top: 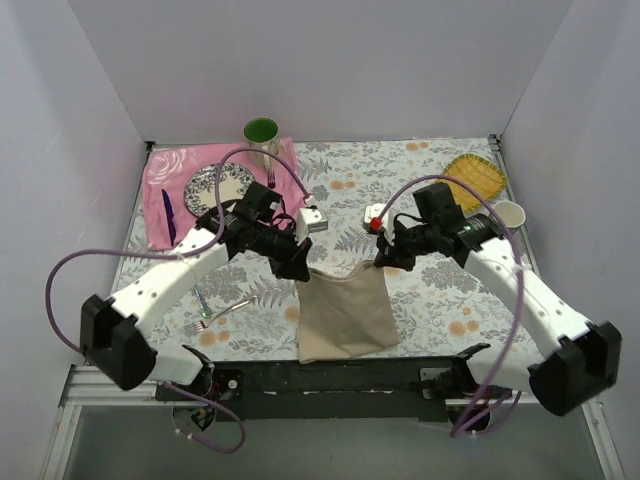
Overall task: Fold the napkin into a case and place the utensils inside
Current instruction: Turn over the upper triangle folded napkin at the center of the board.
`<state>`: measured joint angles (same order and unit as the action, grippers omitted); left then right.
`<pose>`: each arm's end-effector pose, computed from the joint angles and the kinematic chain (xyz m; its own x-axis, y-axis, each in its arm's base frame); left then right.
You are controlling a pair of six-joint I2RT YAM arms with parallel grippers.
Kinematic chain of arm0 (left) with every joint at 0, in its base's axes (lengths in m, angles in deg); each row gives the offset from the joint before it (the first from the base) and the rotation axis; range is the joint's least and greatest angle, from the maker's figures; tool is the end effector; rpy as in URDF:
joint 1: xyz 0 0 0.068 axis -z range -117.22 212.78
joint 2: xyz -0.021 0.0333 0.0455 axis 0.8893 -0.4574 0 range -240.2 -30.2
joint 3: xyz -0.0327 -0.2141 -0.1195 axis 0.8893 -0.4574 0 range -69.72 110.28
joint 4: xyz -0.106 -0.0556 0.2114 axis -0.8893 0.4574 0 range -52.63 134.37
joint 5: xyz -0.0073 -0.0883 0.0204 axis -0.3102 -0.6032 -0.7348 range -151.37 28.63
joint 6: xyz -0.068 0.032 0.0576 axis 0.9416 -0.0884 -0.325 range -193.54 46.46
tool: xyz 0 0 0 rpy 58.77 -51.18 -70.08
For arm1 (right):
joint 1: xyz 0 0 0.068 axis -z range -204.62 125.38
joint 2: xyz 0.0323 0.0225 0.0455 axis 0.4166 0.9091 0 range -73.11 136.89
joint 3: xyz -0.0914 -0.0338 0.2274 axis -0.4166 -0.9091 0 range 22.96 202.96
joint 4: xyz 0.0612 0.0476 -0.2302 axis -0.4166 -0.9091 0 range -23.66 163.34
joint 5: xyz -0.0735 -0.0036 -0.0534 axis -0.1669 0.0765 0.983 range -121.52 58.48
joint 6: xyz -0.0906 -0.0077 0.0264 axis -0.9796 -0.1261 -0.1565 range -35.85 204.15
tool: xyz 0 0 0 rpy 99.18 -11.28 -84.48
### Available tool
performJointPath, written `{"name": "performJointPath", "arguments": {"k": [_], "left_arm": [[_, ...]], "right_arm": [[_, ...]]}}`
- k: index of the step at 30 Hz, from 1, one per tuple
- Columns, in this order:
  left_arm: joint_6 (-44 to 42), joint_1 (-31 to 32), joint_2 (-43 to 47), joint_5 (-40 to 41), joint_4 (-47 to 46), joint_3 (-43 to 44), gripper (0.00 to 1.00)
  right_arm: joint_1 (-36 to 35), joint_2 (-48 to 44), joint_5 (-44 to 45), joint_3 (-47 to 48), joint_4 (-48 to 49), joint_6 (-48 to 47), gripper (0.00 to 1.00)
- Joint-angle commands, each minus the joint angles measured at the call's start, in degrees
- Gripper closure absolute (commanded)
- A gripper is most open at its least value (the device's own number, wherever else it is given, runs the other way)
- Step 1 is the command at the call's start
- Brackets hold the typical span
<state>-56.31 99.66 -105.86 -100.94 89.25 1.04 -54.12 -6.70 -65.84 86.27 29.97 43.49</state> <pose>0.1811 -0.2040 0.2672 -0.8589 0.3589 -0.3653 0.5102 0.5377 -0.6712 0.1961 0.1664 0.2741 0.0065 -0.6146 -0.7888 -0.9761 0.1675 -0.1385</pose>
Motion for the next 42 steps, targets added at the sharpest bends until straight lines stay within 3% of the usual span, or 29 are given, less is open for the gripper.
{"name": "performJointPath", "arguments": {"k": [1, 8, 14, 15, 16, 18, 21, 23, 28, 32, 37, 42], "left_arm": [[0.78, -6.81, -8.17, -0.07, -13.33, -3.88, 1.00], [2.72, -13.93, -23.81, 2.04, -19.70, 2.09, 1.00], [3.23, -14.56, -28.40, 4.94, -24.53, 3.68, 0.98], [4.64, -14.73, -29.19, 6.07, -25.76, 3.86, 0.94], [6.04, -14.74, -30.07, 9.39, -27.25, 4.55, 0.80], [10.96, -16.13, -30.86, 9.69, -27.62, 6.22, 0.66], [10.12, -17.81, -23.97, 5.84, -29.29, 1.69, 0.44], [8.26, -17.72, -18.85, 3.99, -29.64, -1.66, 0.33], [-0.61, -13.60, -5.24, 3.97, -23.42, -10.79, 0.31], [-0.01, -4.13, -0.65, 6.52, -21.99, -18.17, 0.36], [3.24, 1.43, -2.12, 8.11, -24.45, -21.89, 0.47], [9.04, 1.44, -9.05, 10.74, -26.47, -21.81, 0.51]], "right_arm": [[4.35, 8.19, 1.02, -3.19, 11.36, 2.42, 0.99], [8.48, 26.55, 2.50, 5.50, 17.18, 5.07, 0.99], [10.69, 31.84, 3.56, 8.58, 19.73, 6.03, 0.99], [10.69, 32.72, 4.78, 10.76, 19.82, 6.82, 0.85], [10.86, 34.47, 5.84, 12.44, 19.39, 7.70, 0.75], [12.78, 35.71, 5.86, 18.39, 15.70, 10.33, 0.54], [16.47, 35.02, 3.93, 21.94, 10.08, 11.92, 0.35], [17.80, 32.04, 2.87, 22.12, 6.14, 12.01, 0.34], [17.37, 22.30, -3.72, 13.53, 3.82, 14.28, 0.45], [13.42, 18.85, -5.75, 4.22, 5.31, 18.60, 0.62], [9.90, 17.35, -7.24, -4.50, 9.44, 22.82, 0.74], [9.90, 19.10, -7.34, -10.82, 9.10, 23.61, 0.73]]}}
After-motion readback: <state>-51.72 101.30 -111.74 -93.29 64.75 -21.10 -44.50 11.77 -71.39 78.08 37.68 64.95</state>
